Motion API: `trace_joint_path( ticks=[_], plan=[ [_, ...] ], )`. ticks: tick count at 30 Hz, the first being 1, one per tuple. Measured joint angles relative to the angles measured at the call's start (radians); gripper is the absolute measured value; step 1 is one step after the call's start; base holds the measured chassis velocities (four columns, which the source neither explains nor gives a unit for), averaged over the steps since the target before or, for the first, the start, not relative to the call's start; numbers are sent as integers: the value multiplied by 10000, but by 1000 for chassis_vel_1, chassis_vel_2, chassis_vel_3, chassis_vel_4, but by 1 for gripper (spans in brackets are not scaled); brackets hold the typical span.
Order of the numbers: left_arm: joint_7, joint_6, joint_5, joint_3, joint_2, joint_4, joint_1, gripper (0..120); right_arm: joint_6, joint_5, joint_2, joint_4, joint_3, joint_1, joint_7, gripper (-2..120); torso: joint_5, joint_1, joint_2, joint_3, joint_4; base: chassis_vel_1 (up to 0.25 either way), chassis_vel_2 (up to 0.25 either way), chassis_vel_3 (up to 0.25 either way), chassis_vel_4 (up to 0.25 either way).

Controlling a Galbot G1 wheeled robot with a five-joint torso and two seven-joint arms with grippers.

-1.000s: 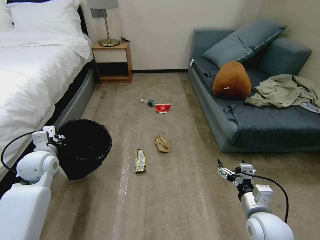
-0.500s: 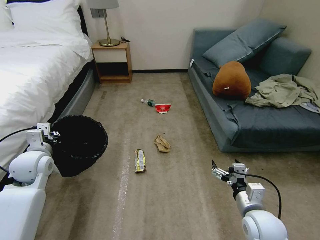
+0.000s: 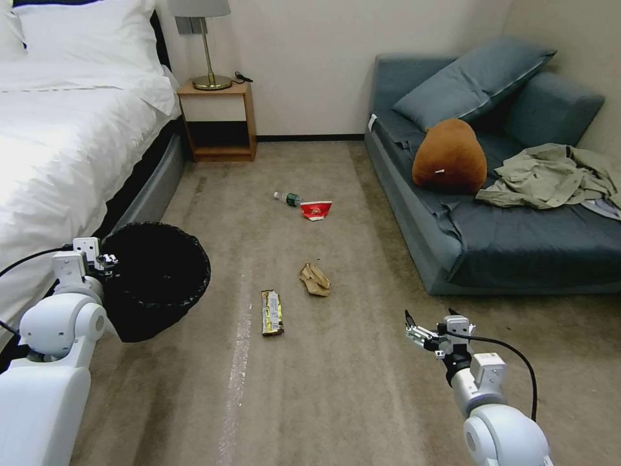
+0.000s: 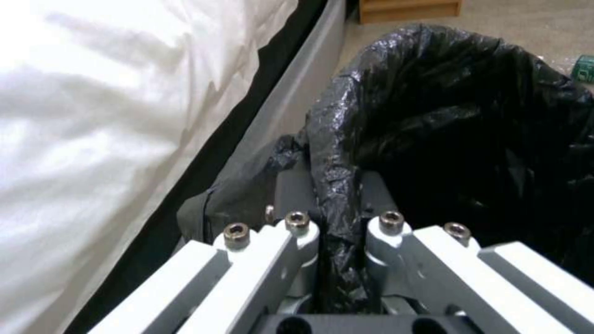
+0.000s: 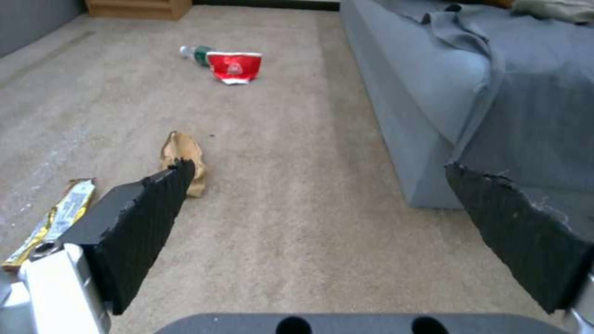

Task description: Pick up the trash bin, then pick up the garbage on the floor and place it into the trash bin.

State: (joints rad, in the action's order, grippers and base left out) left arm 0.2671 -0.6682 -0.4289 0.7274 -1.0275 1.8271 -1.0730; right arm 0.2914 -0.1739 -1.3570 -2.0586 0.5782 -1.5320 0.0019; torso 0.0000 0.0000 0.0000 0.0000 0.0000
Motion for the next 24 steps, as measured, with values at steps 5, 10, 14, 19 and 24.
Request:
trace_joint_path(
  ticks=[5, 10, 14, 19, 24],
  plan=[
    [2, -3, 8, 1, -15, 0, 0, 4, -32, 51, -7, 86, -53, 22, -70, 100, 0, 0, 0, 0, -1, 0, 0, 0, 0],
    [2, -4, 28, 19, -21, -33, -14, 4, -132, 157, -48, 176, -122, -3, -152, 100, 0, 0, 0, 1, 0, 0, 0, 0, 0],
    [-2, 0, 49, 23, -30, -80, -18, 4, -169, 186, -53, 219, -134, -3, -194, 100, 0, 0, -1, 0, 0, 0, 0, 0, 0],
    [-6, 6, 50, 17, -32, -123, 2, 4, -213, 200, -59, 278, -135, 12, -230, 100, 0, 0, 0, 0, 0, 0, 0, 0, 0],
    [-10, 8, 39, -10, -28, -136, 36, 4, -244, 212, -62, 289, -141, 12, -247, 100, 0, 0, 0, 0, 0, 0, 0, 0, 0]
  ],
)
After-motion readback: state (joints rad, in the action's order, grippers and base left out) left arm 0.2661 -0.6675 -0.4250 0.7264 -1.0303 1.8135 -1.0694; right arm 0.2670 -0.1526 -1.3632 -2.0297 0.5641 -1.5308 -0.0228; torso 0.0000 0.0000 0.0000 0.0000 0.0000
